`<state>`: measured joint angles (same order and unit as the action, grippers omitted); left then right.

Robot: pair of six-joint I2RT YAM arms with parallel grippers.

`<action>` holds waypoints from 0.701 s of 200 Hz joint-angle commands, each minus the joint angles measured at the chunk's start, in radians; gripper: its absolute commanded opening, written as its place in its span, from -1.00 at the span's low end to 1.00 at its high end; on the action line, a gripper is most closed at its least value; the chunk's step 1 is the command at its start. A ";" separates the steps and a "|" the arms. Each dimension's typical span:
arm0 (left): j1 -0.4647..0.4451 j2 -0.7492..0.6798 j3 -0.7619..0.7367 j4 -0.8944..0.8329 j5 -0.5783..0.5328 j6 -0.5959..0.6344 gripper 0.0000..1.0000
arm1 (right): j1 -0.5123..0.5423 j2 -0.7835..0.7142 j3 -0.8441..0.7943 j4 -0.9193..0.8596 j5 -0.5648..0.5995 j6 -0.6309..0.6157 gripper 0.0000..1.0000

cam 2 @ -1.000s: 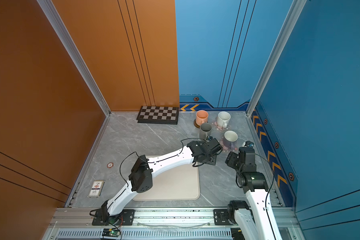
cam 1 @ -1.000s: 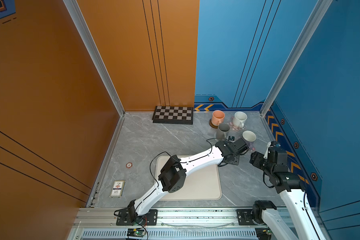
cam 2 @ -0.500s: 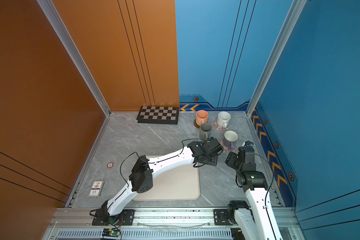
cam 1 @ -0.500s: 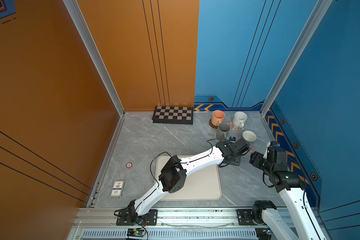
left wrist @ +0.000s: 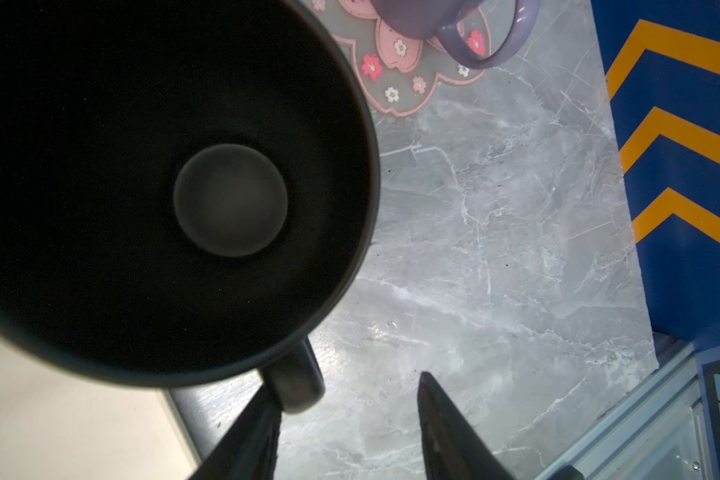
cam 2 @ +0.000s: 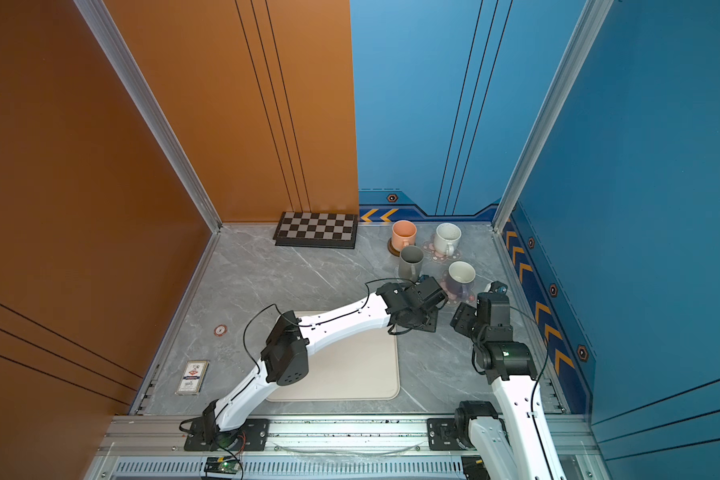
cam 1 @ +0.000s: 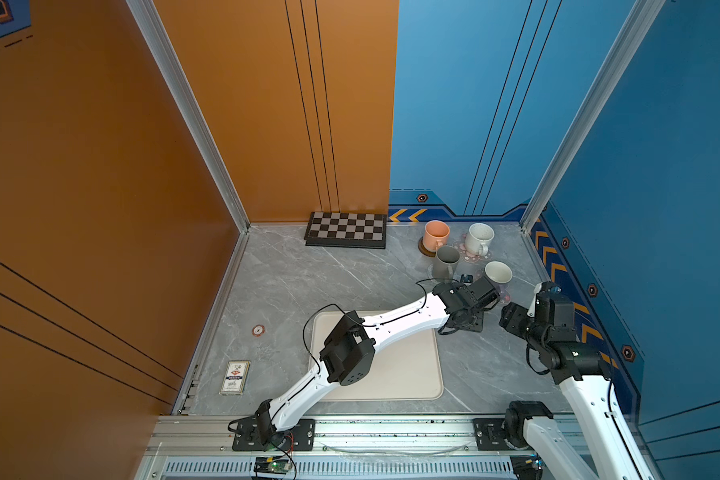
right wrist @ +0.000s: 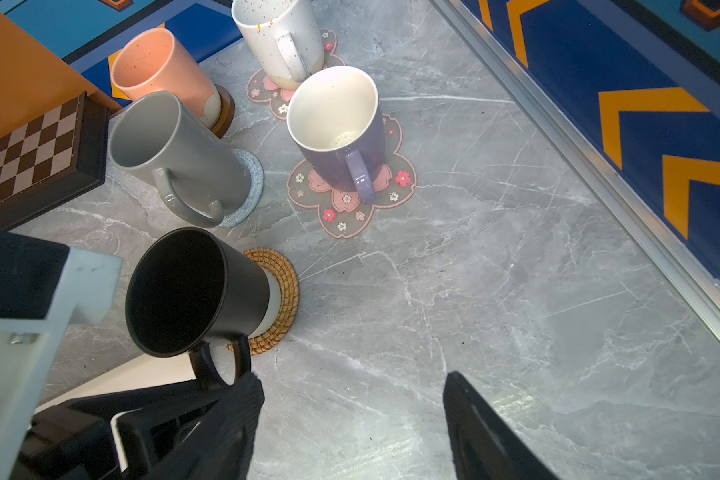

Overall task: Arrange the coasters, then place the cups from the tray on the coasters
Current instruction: 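Lower the black mug onto the rattan coaster with the left gripper, then open the left gripper and raise it off the black mug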

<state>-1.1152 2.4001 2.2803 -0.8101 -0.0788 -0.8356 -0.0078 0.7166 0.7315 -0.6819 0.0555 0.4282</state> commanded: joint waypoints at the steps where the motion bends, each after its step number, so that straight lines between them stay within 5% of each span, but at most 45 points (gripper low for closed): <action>1: 0.010 0.005 0.007 0.012 0.025 -0.009 0.05 | -0.008 0.006 0.028 -0.033 0.003 0.022 0.43; 52: 0.016 -0.116 -0.144 0.010 -0.052 -0.010 0.06 | -0.006 0.020 0.026 -0.024 0.011 0.020 0.44; 114: 0.058 -0.581 -0.615 0.011 -0.315 0.093 0.20 | -0.005 0.107 0.021 0.094 0.035 0.005 0.44; 140: 0.156 -0.783 -0.836 0.011 -0.457 0.141 0.51 | -0.002 0.112 -0.025 0.257 0.047 -0.064 0.48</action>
<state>-1.0470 1.7481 1.6051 -0.7727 -0.3531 -0.7574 -0.0078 0.8299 0.7315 -0.5949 0.0597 0.4206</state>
